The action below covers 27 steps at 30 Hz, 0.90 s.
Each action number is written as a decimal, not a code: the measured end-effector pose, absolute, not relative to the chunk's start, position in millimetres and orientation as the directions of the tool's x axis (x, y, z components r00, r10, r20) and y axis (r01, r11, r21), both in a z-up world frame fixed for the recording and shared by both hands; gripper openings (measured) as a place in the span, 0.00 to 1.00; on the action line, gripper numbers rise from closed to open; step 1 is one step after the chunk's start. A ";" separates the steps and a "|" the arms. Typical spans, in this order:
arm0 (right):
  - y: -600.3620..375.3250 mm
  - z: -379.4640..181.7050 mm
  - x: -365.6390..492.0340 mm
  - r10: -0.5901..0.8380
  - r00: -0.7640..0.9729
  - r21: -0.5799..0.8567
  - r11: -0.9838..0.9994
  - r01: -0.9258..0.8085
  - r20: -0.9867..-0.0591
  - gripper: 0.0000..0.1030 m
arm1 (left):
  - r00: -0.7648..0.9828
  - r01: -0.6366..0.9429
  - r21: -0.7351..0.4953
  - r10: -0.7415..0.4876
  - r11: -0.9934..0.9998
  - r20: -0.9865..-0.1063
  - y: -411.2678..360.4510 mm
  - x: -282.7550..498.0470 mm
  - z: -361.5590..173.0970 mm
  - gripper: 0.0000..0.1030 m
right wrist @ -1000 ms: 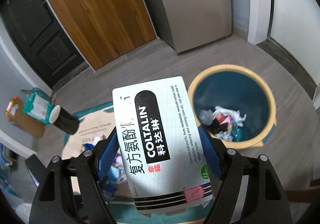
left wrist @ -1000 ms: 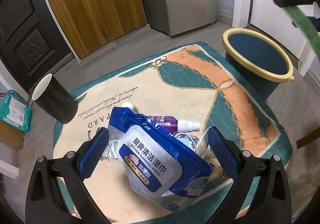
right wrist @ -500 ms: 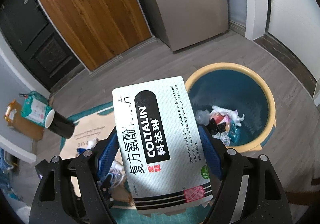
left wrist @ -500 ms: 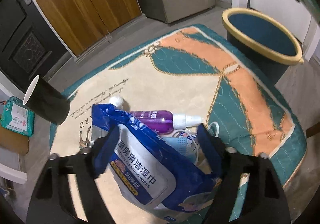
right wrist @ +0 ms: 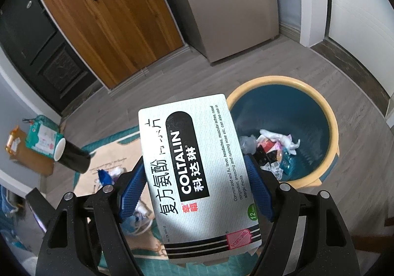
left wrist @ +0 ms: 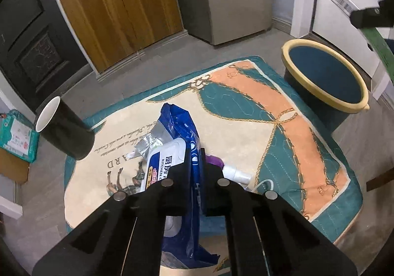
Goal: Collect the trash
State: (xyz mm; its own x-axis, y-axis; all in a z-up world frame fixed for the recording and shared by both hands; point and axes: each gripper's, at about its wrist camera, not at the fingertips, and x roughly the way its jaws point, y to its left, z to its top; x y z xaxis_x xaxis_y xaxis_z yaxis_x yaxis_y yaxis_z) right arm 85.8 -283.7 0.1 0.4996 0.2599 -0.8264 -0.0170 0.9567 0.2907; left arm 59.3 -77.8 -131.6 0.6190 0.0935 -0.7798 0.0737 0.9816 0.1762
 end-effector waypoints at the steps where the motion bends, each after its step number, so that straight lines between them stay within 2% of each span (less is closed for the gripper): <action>1: -283.7 -0.2 85.6 0.260 0.499 0.290 0.957 -0.017 -0.827 0.75 | 0.607 0.062 0.169 0.098 0.984 -0.789 -74.8 60.1 -133.3 0.05; 3: -283.4 0.0 86.1 0.259 0.497 0.288 0.958 -0.021 -0.828 0.75 | 0.605 0.048 0.141 0.083 0.989 -0.792 -71.5 58.5 -134.4 0.08; 5: -282.4 0.3 85.7 0.259 0.497 0.287 0.958 -0.022 -0.828 0.75 | 0.599 0.053 0.116 0.061 0.992 -0.798 -73.6 57.6 -136.6 0.30; 6: -283.0 0.7 86.1 0.260 0.497 0.287 0.958 -0.022 -0.828 0.75 | 0.603 0.058 0.121 0.062 0.991 -0.795 -76.4 56.4 -137.8 0.61; 7: -283.0 0.6 86.1 0.259 0.497 0.287 0.958 -0.022 -0.828 0.75 | 0.609 0.060 0.133 0.070 0.989 -0.790 -79.2 55.0 -139.0 0.79; 9: -282.5 0.7 85.9 0.260 0.495 0.286 0.958 -0.024 -0.829 0.75 | 0.602 0.069 0.152 0.080 0.986 -0.794 -84.2 55.5 -143.1 0.79; 11: -281.4 0.5 85.5 0.259 0.492 0.282 0.959 -0.029 -0.831 0.75 | 0.571 0.079 0.184 0.107 0.980 -0.814 -87.6 59.3 -152.0 0.76; 12: -281.7 0.7 85.7 0.258 0.492 0.280 0.960 -0.031 -0.832 0.75 | 0.546 0.083 0.203 0.126 0.976 -0.828 -87.7 61.9 -158.5 0.68; 13: -281.9 0.7 85.8 0.255 0.491 0.275 0.961 -0.032 -0.833 0.75 | 0.527 0.087 0.208 0.132 0.974 -0.839 -86.1 63.7 -162.4 0.50; 15: -284.0 0.7 87.7 0.251 0.490 0.272 0.962 -0.030 -0.834 0.75 | 0.506 0.086 0.219 0.147 0.972 -0.850 -83.1 66.3 -166.7 0.35; 18: -286.1 -0.1 89.0 0.251 0.490 0.277 0.961 -0.019 -0.835 0.75 | 0.532 0.096 0.231 0.146 0.968 -0.834 -82.9 65.1 -158.1 0.03; 27: -286.7 -0.9 88.3 0.260 0.493 0.294 0.956 -0.008 -0.831 0.75 | 0.631 0.089 0.129 0.044 0.988 -0.774 -76.5 60.5 -112.2 0.02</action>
State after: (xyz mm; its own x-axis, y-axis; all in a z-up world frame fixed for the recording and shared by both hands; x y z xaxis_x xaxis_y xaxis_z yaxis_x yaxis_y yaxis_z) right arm 88.3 -286.7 -0.9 0.4928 0.2596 -0.8305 -0.0081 0.9558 0.2940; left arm 60.5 -76.5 -112.2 0.6312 0.0444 -0.7744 0.0893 0.9876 0.1294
